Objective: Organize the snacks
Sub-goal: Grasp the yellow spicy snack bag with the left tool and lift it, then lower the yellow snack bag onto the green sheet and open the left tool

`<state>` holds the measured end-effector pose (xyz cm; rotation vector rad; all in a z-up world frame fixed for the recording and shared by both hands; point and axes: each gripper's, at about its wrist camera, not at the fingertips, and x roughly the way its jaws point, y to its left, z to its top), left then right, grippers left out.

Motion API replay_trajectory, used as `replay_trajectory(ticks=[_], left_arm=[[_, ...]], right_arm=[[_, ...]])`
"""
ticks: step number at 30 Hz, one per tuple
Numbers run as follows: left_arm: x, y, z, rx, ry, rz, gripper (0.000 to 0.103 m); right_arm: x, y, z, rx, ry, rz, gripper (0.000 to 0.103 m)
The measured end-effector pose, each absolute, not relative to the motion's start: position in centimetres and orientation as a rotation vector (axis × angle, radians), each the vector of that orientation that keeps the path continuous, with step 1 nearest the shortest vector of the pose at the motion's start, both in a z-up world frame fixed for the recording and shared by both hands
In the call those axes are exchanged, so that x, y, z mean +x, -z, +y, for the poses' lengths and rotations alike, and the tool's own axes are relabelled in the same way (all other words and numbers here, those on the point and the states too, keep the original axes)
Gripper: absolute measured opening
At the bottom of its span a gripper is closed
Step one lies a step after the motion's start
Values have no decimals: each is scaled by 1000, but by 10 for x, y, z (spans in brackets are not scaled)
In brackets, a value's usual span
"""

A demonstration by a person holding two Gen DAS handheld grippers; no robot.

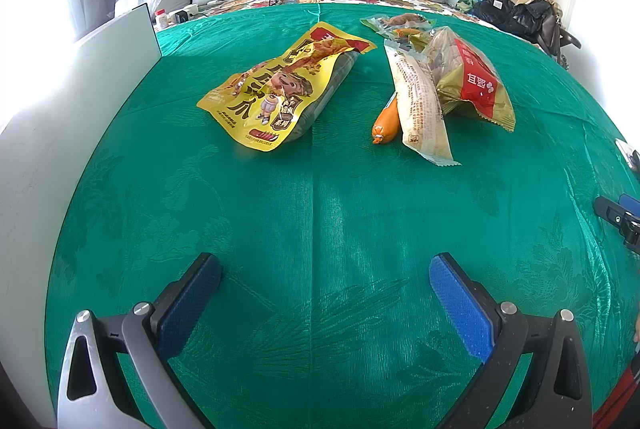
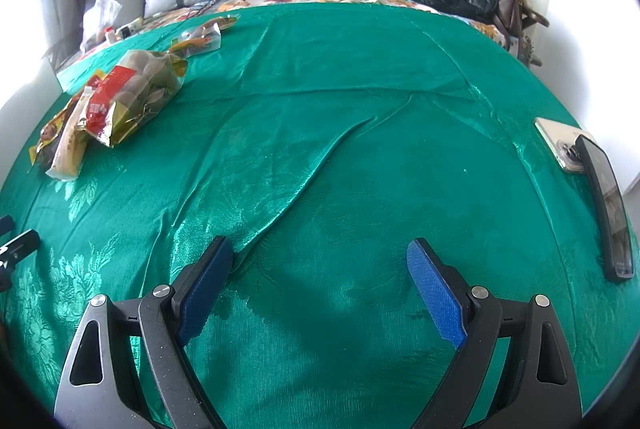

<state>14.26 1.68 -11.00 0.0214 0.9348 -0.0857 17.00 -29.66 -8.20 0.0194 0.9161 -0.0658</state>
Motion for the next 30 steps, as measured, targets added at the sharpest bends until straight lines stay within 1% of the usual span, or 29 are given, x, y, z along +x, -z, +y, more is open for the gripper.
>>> replay_trajectory(ticks=[5, 9, 12, 15, 18, 23, 24, 25, 26, 27, 28, 30], left_arm=[[143, 110, 17, 20, 87, 940, 103], [151, 103, 30, 26, 102, 1015, 103], [157, 89, 50, -19, 115, 989, 103], [181, 74, 62, 14, 99, 976, 102], [221, 60, 59, 55, 140, 991, 102], [275, 67, 33, 210, 194, 1073, 102], [280, 73, 29, 221, 189, 1090, 95], [284, 79, 27, 223, 184, 1102, 71], [286, 84, 28, 222, 163, 1119, 58], [281, 84, 24, 228, 153, 1094, 46], [276, 84, 27, 192, 178, 1108, 36], [261, 83, 34, 125, 184, 1116, 30]], right_arm=[[170, 82, -297, 19, 65, 916, 92], [170, 82, -296, 19, 66, 916, 92], [170, 82, -296, 19, 65, 916, 92], [170, 82, -296, 19, 65, 916, 92], [170, 82, -297, 20, 65, 916, 92], [170, 82, -297, 20, 65, 916, 92], [170, 82, -297, 20, 65, 916, 92], [170, 82, -297, 20, 65, 916, 92], [170, 82, -297, 20, 65, 916, 92], [170, 82, -296, 20, 65, 916, 92], [170, 82, -297, 20, 65, 916, 92], [170, 82, -296, 20, 65, 917, 92]])
